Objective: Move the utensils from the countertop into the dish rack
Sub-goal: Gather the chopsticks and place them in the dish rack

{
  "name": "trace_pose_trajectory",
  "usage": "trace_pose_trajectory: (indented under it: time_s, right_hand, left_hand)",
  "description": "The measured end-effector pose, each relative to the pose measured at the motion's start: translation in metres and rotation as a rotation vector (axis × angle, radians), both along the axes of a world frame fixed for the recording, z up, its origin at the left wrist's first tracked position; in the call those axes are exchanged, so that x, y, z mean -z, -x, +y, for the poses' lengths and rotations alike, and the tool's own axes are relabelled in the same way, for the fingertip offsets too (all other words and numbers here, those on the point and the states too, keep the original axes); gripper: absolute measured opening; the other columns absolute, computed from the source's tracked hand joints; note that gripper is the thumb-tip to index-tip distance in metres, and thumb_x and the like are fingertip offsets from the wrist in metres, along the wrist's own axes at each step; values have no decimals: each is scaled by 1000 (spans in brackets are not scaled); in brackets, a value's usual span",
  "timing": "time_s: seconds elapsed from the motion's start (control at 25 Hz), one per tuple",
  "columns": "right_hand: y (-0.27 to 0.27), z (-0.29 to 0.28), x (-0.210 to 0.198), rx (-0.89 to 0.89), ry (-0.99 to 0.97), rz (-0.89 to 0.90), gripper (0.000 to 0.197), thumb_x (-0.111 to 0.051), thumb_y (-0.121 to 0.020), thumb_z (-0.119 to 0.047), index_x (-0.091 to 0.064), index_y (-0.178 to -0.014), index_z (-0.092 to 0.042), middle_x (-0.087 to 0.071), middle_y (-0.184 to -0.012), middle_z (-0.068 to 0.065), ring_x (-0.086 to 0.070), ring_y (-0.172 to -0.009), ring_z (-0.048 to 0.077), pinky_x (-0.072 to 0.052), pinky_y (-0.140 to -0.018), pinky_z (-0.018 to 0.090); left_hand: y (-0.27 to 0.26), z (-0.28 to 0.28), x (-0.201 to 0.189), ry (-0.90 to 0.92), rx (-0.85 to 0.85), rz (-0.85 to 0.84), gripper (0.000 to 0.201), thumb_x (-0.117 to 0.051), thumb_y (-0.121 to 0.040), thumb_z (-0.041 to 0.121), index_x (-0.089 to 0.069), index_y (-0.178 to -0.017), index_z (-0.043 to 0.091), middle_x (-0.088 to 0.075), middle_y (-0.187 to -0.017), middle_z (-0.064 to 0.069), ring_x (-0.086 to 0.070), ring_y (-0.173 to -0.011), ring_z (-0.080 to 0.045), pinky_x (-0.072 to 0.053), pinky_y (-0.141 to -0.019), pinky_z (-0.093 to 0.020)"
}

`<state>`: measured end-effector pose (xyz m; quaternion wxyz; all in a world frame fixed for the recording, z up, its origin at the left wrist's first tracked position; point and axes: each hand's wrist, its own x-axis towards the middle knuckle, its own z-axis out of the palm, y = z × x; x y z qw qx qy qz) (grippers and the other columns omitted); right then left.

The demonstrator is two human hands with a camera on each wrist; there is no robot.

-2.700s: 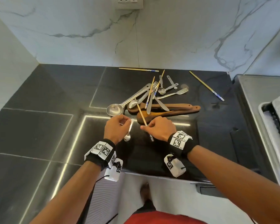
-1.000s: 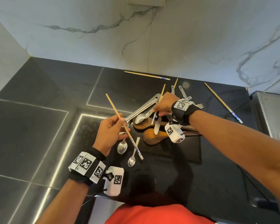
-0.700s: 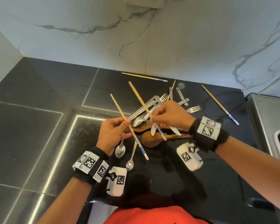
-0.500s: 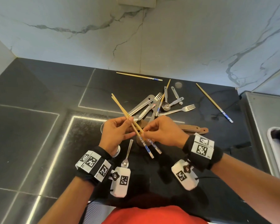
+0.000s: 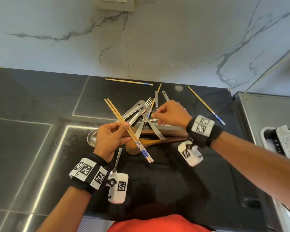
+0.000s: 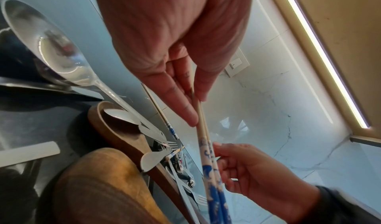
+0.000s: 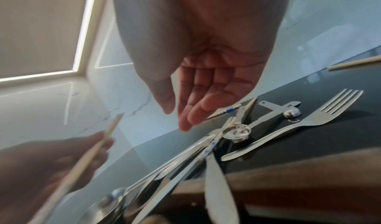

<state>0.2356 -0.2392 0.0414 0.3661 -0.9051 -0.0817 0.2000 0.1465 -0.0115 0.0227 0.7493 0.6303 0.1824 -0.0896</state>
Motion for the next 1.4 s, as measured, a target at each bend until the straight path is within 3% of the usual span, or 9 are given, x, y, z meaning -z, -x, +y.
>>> trace_pose_trajectory:
  time_s: [0.12,0.28,0.48,0.6,0.72,0.8,0.96,1.2,1.4]
  right_hand:
    - [-55,4,16,156,62,161,22,-68,-92,-30,-76,-89,-10,-78,-80,4,-70,-65,11,-59,-76,27]
    - [-84,21,33,199,70,363,32,-69,-92,-31,-71,-94,0,-75,-78,11,-66,-49,12,-54,-50,18]
    - [-83,39,51,168,136,322,23,-73,-89,-26,-71,-93,-4,-74,-71,8,-69,-55,14,-59,-65,24]
    - [-78,39,42,172,126,317,18,-70,-90,-21,-72,-91,-3,-76,-78,10,-68,-55,12,-58,-65,24]
    - [-52,29,12,114,151,142,22,-67,-90,-26,-72,-80,-8,-70,-68,1,-64,-56,8,-49,-60,20]
    - [-23,19,-12,85,10,98,20,-68,-91,-24,-76,-83,-8,-73,-68,3,-67,-63,9,-50,-64,22]
    - [44,10,-39,42,-260,120,15,-69,-92,-22,-78,-94,-10,-77,-76,7,-70,-63,10,-56,-57,16]
    - [87,15,-11,57,-288,35,17,-70,-92,-22,-78,-107,-19,-77,-77,1,-69,-63,11,-62,-64,28]
    - [88,17,-2,18,-187,-113,20,-73,-88,-31,-78,-107,-29,-69,-85,-12,-62,-75,6,-50,-65,20]
  left_hand:
    - [-4,-2,0,-19,-23,-13,12,-66,-92,13,-72,-94,4,-76,-92,-22,-76,-83,-30,-64,-74,-37]
    - [-3,2,0,-17,-53,-13,14,-65,-92,13,-72,-96,1,-76,-92,-22,-75,-86,-34,-63,-78,-40]
    - [3,10,4,-42,-68,1,13,-66,-91,14,-73,-97,4,-75,-94,-23,-76,-84,-30,-64,-76,-38]
    - [7,12,4,-41,-64,4,11,-66,-91,14,-74,-95,7,-76,-93,-22,-76,-83,-29,-64,-74,-38]
    - [10,14,2,-39,-52,2,13,-66,-91,14,-73,-97,6,-76,-93,-21,-76,-87,-32,-64,-77,-40]
    - [10,14,0,-40,-42,-2,13,-66,-92,15,-73,-98,5,-76,-93,-21,-76,-87,-32,-64,-76,-38]
    - [11,5,-3,26,-53,10,20,-65,-92,16,-70,-103,-1,-75,-96,-22,-76,-84,-27,-63,-69,-30]
    - [11,-4,-9,174,-88,29,15,-60,-96,16,-69,-99,6,-77,-98,-16,-77,-90,-25,-63,-76,-32]
    - [14,0,-8,261,-96,39,17,-56,-97,16,-69,-100,6,-77,-101,-17,-76,-92,-25,-63,-75,-30]
